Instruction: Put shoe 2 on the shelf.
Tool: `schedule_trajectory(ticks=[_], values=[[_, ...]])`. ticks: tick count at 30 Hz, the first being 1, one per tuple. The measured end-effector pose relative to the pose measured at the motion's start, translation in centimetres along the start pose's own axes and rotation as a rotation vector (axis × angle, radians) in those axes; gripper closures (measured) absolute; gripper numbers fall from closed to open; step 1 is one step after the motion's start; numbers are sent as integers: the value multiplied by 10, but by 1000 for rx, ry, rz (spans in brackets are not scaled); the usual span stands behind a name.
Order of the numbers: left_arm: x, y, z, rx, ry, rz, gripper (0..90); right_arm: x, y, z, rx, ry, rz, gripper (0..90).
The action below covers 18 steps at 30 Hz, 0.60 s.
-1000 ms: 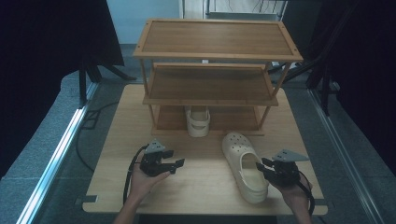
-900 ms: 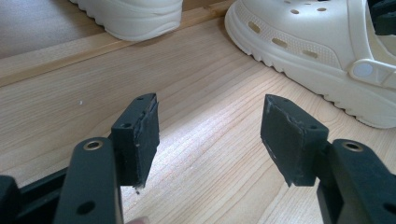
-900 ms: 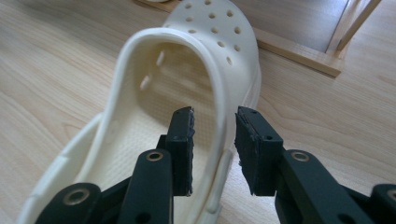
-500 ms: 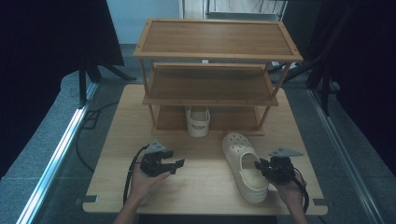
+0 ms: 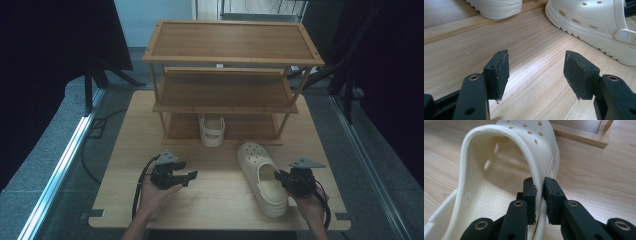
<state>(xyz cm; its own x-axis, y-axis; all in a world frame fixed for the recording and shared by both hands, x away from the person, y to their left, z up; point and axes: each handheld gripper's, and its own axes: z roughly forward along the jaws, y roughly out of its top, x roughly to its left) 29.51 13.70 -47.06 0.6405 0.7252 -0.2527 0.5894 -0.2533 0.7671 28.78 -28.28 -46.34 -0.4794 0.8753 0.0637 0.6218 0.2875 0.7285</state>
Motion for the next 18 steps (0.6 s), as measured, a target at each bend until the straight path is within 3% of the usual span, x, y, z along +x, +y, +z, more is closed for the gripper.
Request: schedule_trajectory(ticks=[18], values=[[0, 0, 1, 3, -4, -7, 379, 1, 11, -17, -79, 16, -11, 795]])
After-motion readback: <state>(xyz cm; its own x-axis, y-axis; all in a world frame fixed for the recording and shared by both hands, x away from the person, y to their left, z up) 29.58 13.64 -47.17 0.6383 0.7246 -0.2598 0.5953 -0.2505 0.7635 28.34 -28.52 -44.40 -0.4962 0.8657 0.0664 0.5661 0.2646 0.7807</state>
